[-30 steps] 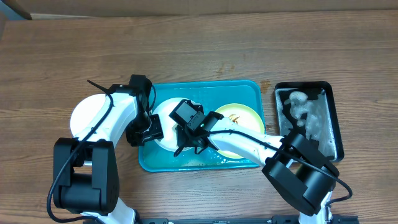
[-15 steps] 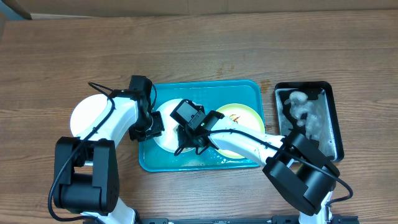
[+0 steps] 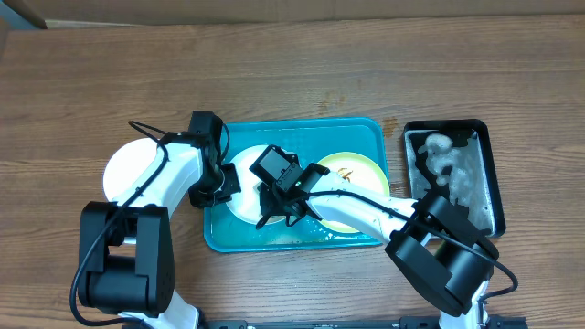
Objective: Clean dirty plates on tray and stack at the side
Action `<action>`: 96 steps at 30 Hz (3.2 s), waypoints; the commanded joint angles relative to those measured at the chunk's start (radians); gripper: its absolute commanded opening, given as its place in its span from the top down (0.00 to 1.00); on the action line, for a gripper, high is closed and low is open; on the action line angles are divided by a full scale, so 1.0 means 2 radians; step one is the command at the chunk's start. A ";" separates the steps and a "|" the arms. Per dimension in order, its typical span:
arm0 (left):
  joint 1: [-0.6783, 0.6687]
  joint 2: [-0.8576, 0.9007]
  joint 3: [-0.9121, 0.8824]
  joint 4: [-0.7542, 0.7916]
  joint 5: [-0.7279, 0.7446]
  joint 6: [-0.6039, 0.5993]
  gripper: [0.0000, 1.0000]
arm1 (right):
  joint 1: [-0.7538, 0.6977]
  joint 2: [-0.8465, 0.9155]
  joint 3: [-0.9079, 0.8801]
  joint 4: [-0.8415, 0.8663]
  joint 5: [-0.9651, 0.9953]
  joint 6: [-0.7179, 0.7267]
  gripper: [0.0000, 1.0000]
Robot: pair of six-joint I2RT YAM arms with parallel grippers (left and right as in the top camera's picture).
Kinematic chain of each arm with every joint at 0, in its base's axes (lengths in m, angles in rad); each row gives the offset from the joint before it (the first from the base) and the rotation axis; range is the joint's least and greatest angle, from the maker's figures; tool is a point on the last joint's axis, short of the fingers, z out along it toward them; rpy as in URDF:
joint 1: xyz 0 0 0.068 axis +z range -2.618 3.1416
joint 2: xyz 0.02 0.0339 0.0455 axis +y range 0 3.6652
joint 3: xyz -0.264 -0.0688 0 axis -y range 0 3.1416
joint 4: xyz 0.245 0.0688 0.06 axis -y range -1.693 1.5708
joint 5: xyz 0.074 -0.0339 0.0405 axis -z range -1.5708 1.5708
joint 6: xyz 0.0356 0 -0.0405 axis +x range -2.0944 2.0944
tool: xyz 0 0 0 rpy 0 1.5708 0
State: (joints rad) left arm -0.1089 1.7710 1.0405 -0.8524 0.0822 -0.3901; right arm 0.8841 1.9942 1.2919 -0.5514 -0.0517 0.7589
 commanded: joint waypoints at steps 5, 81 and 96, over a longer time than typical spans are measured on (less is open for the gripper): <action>-0.001 -0.002 -0.063 -0.003 -0.017 0.004 0.96 | -0.005 0.014 -0.010 0.008 0.077 0.002 0.96; -0.001 -0.010 -0.081 0.022 0.020 -0.009 0.96 | -0.056 -0.029 0.019 -0.016 0.069 -0.182 0.96; -0.001 -0.097 0.000 -0.034 -0.073 -0.009 0.96 | -0.167 -0.252 0.027 -0.165 0.062 -0.146 0.96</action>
State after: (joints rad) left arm -0.1097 1.6352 0.9813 -0.9066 0.0425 -0.4160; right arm 0.6113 1.5124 1.3430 -0.8253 0.0669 0.4576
